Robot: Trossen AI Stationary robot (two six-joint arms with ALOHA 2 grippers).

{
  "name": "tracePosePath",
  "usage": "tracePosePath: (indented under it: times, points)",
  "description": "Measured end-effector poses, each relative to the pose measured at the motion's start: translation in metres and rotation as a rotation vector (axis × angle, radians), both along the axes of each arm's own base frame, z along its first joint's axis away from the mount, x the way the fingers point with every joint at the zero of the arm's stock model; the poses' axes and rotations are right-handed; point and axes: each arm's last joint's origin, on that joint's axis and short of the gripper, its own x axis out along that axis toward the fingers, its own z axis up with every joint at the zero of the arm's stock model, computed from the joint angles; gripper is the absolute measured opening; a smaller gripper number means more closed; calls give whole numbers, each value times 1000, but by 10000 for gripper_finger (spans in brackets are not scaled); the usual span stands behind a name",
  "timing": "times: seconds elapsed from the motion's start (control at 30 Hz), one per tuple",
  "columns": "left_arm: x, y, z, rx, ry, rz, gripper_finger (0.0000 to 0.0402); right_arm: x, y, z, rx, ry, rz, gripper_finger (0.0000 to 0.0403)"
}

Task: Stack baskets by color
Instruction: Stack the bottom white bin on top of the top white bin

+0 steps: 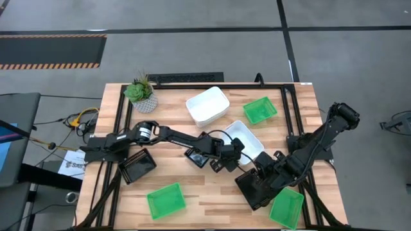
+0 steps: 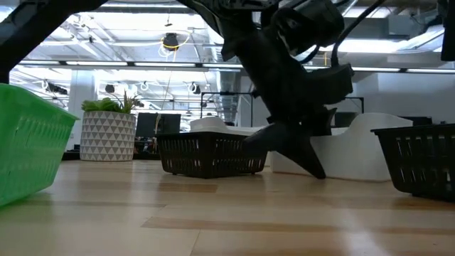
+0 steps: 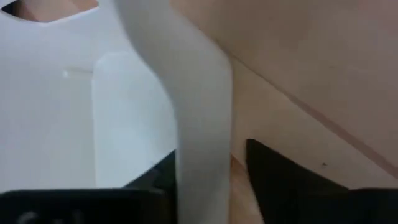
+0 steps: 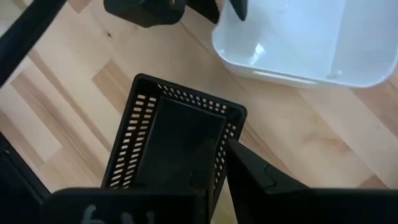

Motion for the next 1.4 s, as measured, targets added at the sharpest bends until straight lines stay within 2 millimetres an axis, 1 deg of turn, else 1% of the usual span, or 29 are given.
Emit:
tracePosePath:
  times: [0.13,0.17,0.2,0.33,0.5,0.73,0.87,1.07,1.27,1.4]
  points:
    - [1,3,-1,9,-11,18,32,0,0,0,-5,4,4,63]
    - [1,5,-1,8,-13,26,16,0,0,0,-5,4,4,63]
    - [1,5,-2,6,-13,31,10,0,-1,0,-5,4,3,63]
    - [3,6,-4,23,-36,59,4,0,0,0,-4,2,3,63]
    - [7,7,2,43,-93,137,1,0,0,0,-1,0,-1,63]
    - [17,14,37,26,-173,298,0,0,0,0,-2,-2,-2,63]
    - [19,18,56,26,-197,381,0,0,0,0,-2,-2,-2,63]
    - [17,24,79,75,-226,527,0,0,0,0,-2,-2,-5,63]
    - [14,25,96,87,-277,670,0,0,-1,0,-3,-3,-8,63]
    - [11,27,99,138,-312,768,0,0,-1,0,-5,-3,-11,63]
